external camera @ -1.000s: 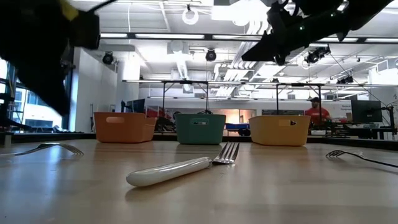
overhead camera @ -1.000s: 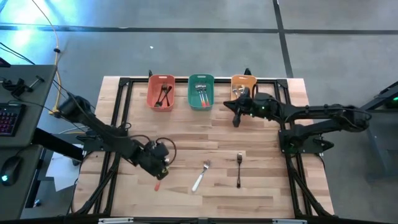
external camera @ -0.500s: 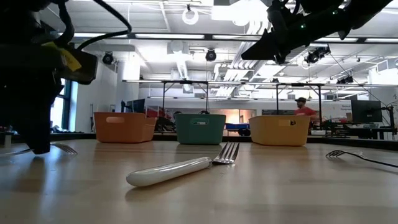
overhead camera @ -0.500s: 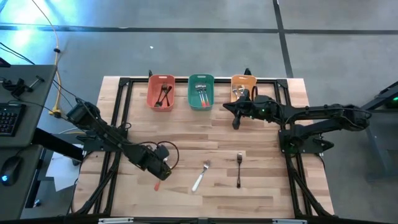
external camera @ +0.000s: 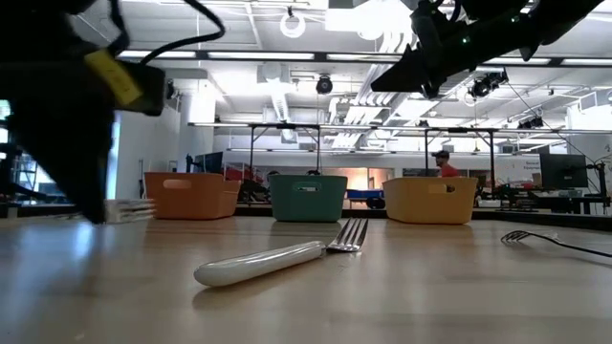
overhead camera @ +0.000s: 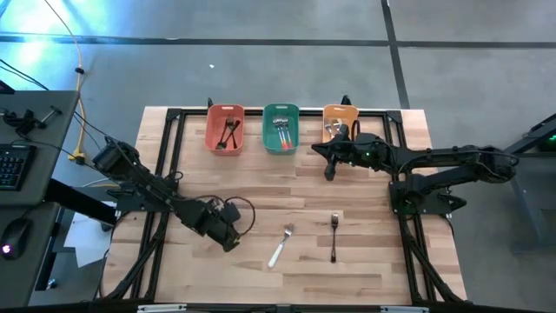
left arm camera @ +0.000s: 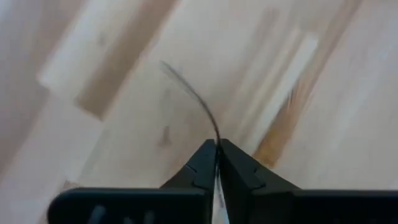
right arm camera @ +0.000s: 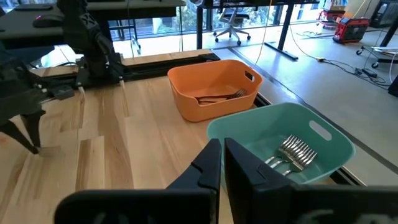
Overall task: Sort silverware by color (type)
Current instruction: Put the orange fork into the green bin
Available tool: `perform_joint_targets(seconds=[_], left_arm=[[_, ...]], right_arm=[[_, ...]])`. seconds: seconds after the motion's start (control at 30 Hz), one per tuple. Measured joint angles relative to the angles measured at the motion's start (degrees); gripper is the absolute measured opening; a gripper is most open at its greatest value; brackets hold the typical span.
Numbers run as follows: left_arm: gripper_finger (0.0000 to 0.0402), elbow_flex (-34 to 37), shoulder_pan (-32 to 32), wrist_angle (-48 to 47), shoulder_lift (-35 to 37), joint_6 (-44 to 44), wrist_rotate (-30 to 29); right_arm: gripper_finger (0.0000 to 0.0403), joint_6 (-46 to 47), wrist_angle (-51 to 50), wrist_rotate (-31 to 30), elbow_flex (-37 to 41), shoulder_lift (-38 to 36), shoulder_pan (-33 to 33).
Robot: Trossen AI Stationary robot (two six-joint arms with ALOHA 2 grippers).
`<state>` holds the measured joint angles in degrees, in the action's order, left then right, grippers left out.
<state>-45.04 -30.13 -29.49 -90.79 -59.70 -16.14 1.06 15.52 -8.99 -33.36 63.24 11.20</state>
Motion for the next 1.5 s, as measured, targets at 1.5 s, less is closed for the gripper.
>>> perform_joint_targets(seconds=[1.5], left_arm=[[0.0004,-23.1,66.3,42.1,-21.6,31.8,24.9]], right_arm=[[0.0002,-2.2,0.2,-2.0,-0.1,0.0,0.0]])
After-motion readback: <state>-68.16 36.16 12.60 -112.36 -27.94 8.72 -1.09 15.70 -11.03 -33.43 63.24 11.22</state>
